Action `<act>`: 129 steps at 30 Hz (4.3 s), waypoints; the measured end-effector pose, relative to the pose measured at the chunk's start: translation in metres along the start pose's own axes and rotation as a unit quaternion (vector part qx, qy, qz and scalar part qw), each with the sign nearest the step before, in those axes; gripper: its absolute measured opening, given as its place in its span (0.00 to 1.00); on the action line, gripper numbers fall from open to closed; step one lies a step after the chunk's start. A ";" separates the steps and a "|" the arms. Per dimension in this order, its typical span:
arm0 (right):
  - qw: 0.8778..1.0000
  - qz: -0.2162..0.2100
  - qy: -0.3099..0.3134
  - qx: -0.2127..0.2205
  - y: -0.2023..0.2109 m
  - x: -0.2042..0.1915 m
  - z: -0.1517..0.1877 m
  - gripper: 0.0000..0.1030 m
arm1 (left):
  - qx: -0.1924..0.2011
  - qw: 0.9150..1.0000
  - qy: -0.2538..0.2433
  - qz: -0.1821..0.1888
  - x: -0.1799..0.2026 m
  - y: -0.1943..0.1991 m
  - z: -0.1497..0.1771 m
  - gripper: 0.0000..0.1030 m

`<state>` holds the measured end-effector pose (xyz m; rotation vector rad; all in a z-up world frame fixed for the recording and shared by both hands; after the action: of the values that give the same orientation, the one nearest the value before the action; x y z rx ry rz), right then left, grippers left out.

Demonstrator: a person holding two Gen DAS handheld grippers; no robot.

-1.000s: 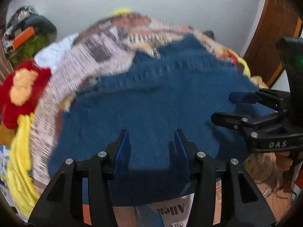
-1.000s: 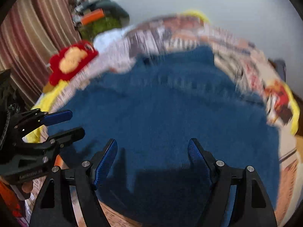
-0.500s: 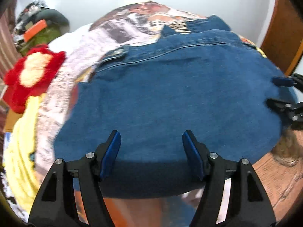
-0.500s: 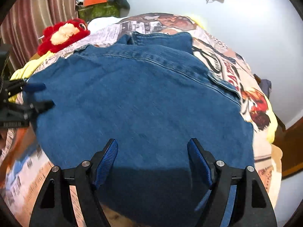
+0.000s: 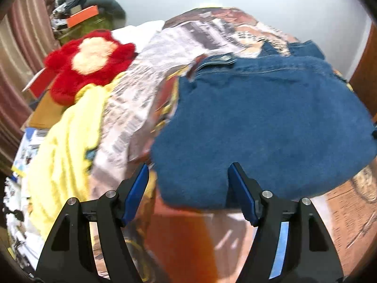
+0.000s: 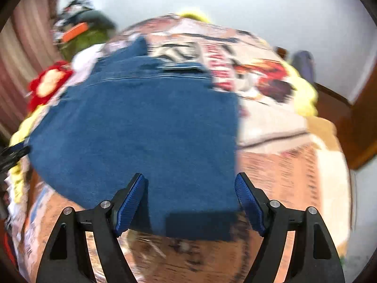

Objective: Fold large clothes

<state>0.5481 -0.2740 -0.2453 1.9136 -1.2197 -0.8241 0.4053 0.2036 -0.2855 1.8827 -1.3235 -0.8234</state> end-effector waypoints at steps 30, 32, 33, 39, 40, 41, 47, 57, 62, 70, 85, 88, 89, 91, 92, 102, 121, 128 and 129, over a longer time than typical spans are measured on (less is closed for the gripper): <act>0.991 -0.128 -0.034 -0.030 -0.054 -0.105 -0.028 0.79 | -0.100 0.916 0.279 0.269 0.039 -0.023 0.012 0.86; 0.991 -0.132 -0.017 -0.020 -0.052 -0.110 -0.027 0.84 | -0.103 0.899 0.310 0.293 0.036 -0.028 0.012 0.90; 0.991 -0.130 -0.009 -0.019 -0.052 -0.112 -0.026 0.84 | -0.105 0.891 0.323 0.302 0.035 -0.031 0.012 0.90; 0.994 -0.105 0.032 -0.015 -0.053 -0.118 -0.021 0.85 | -0.125 0.836 0.397 0.357 0.022 -0.043 0.020 0.91; 0.994 -0.101 0.038 -0.014 -0.053 -0.119 -0.020 0.85 | -0.132 0.827 0.404 0.367 0.022 -0.044 0.023 0.90; 0.994 -0.097 0.045 -0.012 -0.053 -0.120 -0.019 0.85 | -0.145 0.816 0.410 0.381 0.026 -0.046 0.028 0.90; 0.994 -0.077 0.076 -0.001 -0.053 -0.123 -0.013 0.85 | -0.147 0.838 0.380 0.363 0.037 -0.041 0.037 0.80; 0.993 -0.086 0.085 -0.001 -0.051 -0.121 -0.010 0.85 | -0.078 0.903 0.356 0.227 0.046 -0.069 -0.029 0.80; 0.992 -0.083 0.091 -0.012 -0.050 -0.122 -0.010 0.85 | -0.036 0.954 0.279 0.100 0.057 -0.066 -0.052 0.56; 0.994 -0.084 0.069 -0.028 -0.039 -0.117 -0.012 0.85 | 0.086 0.980 0.174 0.034 0.059 0.015 -0.078 0.36; 0.975 -0.145 0.160 -0.047 -0.065 -0.224 -0.016 0.85 | 0.136 0.983 0.120 -0.030 0.017 0.080 -0.057 0.35; 0.973 -0.141 0.168 -0.070 -0.090 -0.236 -0.005 0.88 | 0.119 0.984 0.128 -0.029 0.012 0.071 -0.044 0.35; 0.975 -0.137 0.166 -0.060 -0.092 -0.237 -0.004 0.90 | 0.114 0.985 0.129 -0.032 0.011 0.069 -0.039 0.35; 0.974 -0.131 0.175 -0.050 -0.092 -0.240 0.000 0.91 | 0.111 0.985 0.128 -0.034 0.012 0.066 -0.035 0.35; 0.974 -0.128 0.182 -0.050 -0.091 -0.241 0.001 0.91 | 0.113 0.985 0.124 -0.035 0.015 0.067 -0.035 0.35; 0.980 -0.137 0.137 -0.037 -0.055 -0.196 -0.010 0.91 | 0.214 0.975 0.045 -0.029 0.080 0.119 -0.087 0.32; 0.994 -0.070 -0.084 -0.015 0.049 0.013 0.068 0.91 | 0.186 0.954 -0.213 0.102 0.314 0.133 -0.054 0.26; 0.992 -0.052 -0.114 -0.007 0.071 0.040 0.095 0.91 | 0.164 0.933 -0.315 0.050 0.337 0.117 0.004 0.39; 0.992 -0.051 -0.117 -0.005 0.073 0.043 0.094 0.91 | 0.161 0.932 -0.321 0.052 0.337 0.119 0.007 0.45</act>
<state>0.4526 -0.3567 -0.2418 1.9262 -1.2575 -1.1322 0.4328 -0.1486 -0.2295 1.8272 -2.0424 -1.2975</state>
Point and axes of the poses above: each gripper's, at about its wrist camera, not at the fingertips, and y roughly against the way its jaws point, x to its right, z to its underside, the point moved 6 cm from there along -y, roughly the way its jaws point, and after that the axes turned 8 degrees about -z, right-handed, at the moved point
